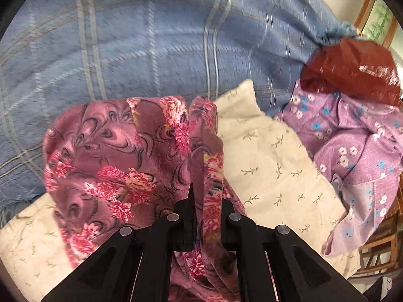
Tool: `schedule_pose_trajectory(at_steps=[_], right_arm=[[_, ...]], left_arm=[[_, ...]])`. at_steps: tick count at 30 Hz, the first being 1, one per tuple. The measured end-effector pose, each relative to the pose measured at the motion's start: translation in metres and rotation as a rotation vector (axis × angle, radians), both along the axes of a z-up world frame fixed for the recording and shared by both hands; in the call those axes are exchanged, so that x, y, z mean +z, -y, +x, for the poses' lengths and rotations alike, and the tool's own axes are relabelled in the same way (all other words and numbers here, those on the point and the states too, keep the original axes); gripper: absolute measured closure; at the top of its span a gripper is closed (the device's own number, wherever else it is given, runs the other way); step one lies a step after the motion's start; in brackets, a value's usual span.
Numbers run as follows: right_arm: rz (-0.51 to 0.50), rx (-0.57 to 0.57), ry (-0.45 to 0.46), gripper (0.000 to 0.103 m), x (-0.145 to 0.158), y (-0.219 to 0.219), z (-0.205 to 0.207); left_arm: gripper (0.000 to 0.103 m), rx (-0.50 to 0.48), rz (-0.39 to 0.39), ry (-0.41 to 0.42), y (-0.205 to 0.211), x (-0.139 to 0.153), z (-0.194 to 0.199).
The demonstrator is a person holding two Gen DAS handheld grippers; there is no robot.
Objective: Fold small clothes
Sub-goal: 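Lift the pink shirt bundle with both grippers and fold it over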
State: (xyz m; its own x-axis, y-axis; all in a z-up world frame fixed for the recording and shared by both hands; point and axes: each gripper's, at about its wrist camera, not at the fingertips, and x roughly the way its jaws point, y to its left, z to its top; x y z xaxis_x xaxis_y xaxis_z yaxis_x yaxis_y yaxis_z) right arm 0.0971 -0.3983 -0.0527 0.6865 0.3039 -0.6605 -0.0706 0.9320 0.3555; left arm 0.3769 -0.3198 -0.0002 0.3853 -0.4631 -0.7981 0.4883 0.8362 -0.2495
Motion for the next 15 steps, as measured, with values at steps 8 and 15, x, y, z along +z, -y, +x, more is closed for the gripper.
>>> schedule_pose_trajectory(at_steps=[8, 15], right_arm=[[-0.035, -0.085, -0.09, 0.076, -0.028, 0.022, 0.005], [-0.107, -0.134, -0.075, 0.056, -0.012, 0.029, -0.003]], left_arm=[[0.065, -0.001, -0.05, -0.068, 0.028, -0.033, 0.016], [0.056, -0.038, -0.153, 0.025, -0.033, 0.002, -0.011]])
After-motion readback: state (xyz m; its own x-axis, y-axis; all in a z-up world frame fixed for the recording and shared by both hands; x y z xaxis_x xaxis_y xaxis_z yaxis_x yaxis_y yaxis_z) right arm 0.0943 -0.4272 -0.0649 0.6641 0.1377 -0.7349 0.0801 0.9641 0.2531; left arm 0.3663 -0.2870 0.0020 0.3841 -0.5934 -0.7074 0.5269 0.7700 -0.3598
